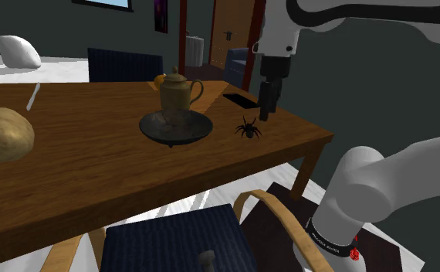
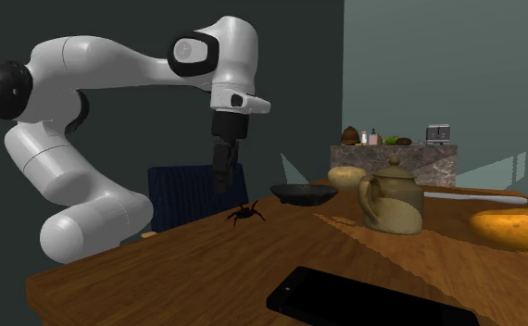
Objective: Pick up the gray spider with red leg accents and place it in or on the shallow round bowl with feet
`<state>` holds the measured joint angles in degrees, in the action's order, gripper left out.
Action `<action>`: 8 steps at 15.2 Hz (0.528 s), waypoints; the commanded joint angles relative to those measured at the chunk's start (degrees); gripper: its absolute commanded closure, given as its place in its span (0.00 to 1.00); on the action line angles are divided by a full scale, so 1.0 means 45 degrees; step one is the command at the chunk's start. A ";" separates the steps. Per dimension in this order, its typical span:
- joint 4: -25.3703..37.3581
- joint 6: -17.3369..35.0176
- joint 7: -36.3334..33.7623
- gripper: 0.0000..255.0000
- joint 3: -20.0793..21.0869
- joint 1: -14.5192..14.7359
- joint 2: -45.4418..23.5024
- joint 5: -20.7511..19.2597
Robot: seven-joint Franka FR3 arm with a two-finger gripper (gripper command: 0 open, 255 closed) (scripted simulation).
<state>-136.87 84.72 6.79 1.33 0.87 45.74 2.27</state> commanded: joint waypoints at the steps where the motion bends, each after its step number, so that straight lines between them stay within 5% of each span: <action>1: 0.0000 0.0000 0.0000 0.00 0.0000 0.0000 0.0000 0.0000; 4: -0.0889 0.1083 0.0200 0.00 0.2165 0.0811 0.0192 -0.1754; 8: -0.1670 0.1692 0.0208 0.00 0.2088 0.0816 0.0371 -0.1794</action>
<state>-143.64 91.68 7.68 10.66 4.50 47.27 -5.60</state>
